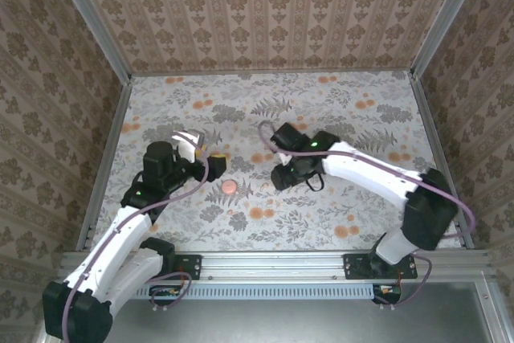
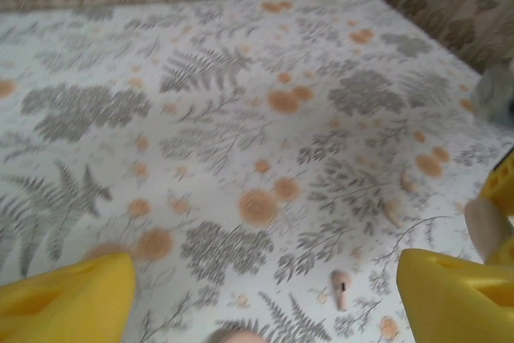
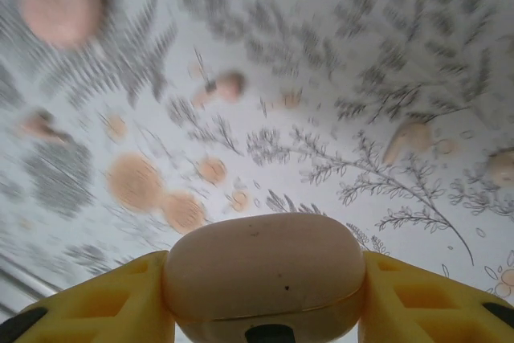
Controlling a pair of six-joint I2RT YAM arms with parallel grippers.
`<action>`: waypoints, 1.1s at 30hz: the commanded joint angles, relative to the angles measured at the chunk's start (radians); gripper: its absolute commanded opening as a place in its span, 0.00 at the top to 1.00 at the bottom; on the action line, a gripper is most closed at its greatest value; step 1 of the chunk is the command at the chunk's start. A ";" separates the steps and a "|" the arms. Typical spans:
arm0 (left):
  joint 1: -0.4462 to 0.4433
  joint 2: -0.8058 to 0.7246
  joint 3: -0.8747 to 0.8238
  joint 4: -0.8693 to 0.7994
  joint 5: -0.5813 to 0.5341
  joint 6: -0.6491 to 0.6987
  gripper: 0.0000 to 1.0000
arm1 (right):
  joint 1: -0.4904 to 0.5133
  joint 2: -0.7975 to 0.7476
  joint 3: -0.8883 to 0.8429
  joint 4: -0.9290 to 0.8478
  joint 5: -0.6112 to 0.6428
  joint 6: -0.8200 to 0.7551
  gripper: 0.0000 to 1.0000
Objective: Insert the wireless bluetooth earbuds into the charging case
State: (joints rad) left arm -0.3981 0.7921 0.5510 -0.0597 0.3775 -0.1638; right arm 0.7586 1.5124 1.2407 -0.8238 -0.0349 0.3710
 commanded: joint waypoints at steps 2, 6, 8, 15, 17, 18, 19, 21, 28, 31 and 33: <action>-0.125 0.009 0.009 0.170 -0.009 0.018 0.16 | -0.049 -0.167 -0.056 0.161 -0.075 0.305 0.54; -0.283 0.094 0.048 0.270 -0.117 0.152 0.15 | -0.075 -0.261 -0.093 0.246 -0.068 0.438 0.54; -0.293 0.164 0.142 0.242 -0.114 0.200 0.14 | -0.081 -0.289 -0.082 0.239 -0.004 0.496 0.55; -0.303 0.334 0.276 0.360 0.063 0.106 0.20 | -0.140 -0.352 -0.035 0.268 -0.030 0.519 0.54; -0.328 0.356 0.266 0.401 0.080 0.076 0.21 | -0.140 -0.377 -0.071 0.332 -0.026 0.553 0.54; -0.348 0.361 0.255 0.430 0.078 0.068 0.21 | -0.140 -0.388 -0.087 0.353 -0.022 0.573 0.54; -0.365 0.368 0.246 0.453 0.075 0.062 0.22 | -0.140 -0.395 -0.101 0.367 -0.013 0.587 0.54; -0.393 0.379 0.243 0.469 0.071 0.054 0.22 | -0.139 -0.410 -0.122 0.393 0.000 0.605 0.54; -0.433 0.431 0.259 0.513 0.080 -0.008 0.30 | -0.139 -0.419 -0.159 0.451 -0.015 0.642 0.54; -0.439 0.466 0.271 0.542 0.088 -0.035 0.35 | -0.140 -0.420 -0.177 0.475 -0.026 0.660 0.54; -0.447 0.487 0.276 0.568 0.084 -0.042 0.36 | -0.139 -0.420 -0.189 0.495 -0.032 0.675 0.54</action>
State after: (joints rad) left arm -0.8284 1.2579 0.8032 0.4374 0.4419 -0.1631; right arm 0.6197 1.1069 1.0698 -0.3870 -0.0574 1.0065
